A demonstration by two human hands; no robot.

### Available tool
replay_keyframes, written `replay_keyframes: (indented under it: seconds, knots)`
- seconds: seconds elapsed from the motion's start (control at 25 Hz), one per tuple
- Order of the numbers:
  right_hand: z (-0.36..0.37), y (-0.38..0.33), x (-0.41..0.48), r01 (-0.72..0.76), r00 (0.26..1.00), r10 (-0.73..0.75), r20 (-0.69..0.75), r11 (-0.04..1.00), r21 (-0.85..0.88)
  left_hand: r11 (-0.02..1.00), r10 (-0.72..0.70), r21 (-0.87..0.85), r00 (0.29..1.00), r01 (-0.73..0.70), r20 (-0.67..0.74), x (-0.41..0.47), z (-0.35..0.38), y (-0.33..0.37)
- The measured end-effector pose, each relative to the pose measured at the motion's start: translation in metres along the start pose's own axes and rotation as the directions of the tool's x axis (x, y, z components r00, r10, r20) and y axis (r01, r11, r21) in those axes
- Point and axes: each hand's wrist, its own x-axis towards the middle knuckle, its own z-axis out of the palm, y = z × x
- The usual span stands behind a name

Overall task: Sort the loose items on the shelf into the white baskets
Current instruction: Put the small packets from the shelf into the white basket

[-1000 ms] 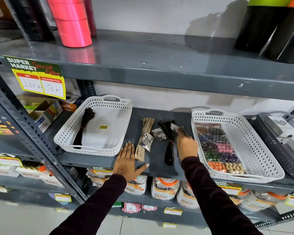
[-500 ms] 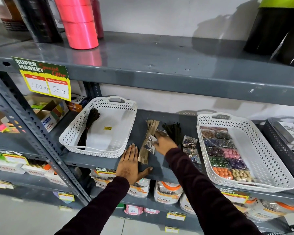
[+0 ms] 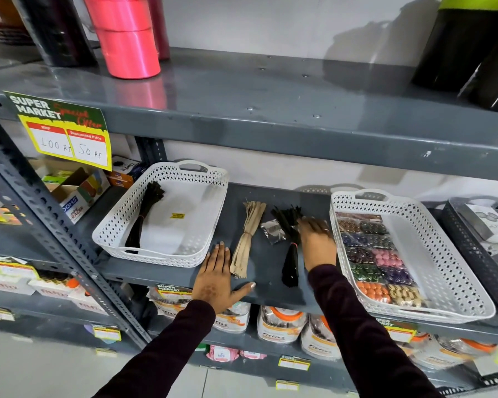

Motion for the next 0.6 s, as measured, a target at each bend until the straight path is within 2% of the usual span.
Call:
replay_keyframes:
  seconds: [0.04, 0.12, 0.2, 0.28, 0.36, 0.4, 0.48, 0.52, 0.6]
  knots:
    - [0.005, 0.007, -0.01, -0.016, 0.988, 0.021, 0.151, 0.999, -0.037, 1.0, 0.0, 0.0, 1.0, 0.0, 0.002, -0.001, 0.0, 0.0]
    - [0.021, 0.014, -0.032, -0.103, 0.904, 0.123, 0.41, 0.992, -0.069, 1.0, 0.002, 0.001, 1.0, -0.002, 0.001, -0.001, 0.0, 0.0]
    - [0.022, 0.009, -0.036, -0.17, 0.9, 0.178, 0.397, 0.984, -0.056, 1.0, 0.003, 0.005, 1.0, -0.003, -0.005, 0.0, 0.0, 0.0]
    - [0.015, -0.01, -0.02, -0.121, 0.955, 0.099, 0.281, 0.991, 0.06, 1.0, 0.004, 0.004, 1.0, -0.004, -0.005, 0.0, 0.0, 0.0]
    - [0.014, -0.032, 0.004, -0.002, 0.916, -0.058, 0.398, 0.989, 0.149, 1.0, 0.001, 0.003, 1.0, -0.001, -0.008, 0.0, 0.001, 0.0]
    - [0.017, -0.044, 0.012, 0.021, 0.862, -0.086, 0.499, 0.991, 0.134, 1.0, -0.003, -0.001, 1.0, 0.003, -0.007, 0.0, 0.001, 0.0]
    - [0.027, -0.058, 0.019, 0.007, 0.776, -0.013, 0.631, 1.0, 0.011, 1.0, -0.014, -0.016, 1.0, 0.014, -0.01, 0.0, 0.0, 0.002]
    - [0.029, -0.063, 0.019, -0.007, 0.771, 0.031, 0.636, 0.999, -0.04, 1.0, -0.02, -0.024, 1.0, 0.019, -0.013, 0.001, -0.001, 0.002]
    - [0.025, -0.069, 0.017, 0.0, 0.817, 0.045, 0.574, 0.997, -0.077, 0.999, -0.02, -0.026, 1.0, 0.02, -0.021, 0.001, 0.0, 0.002]
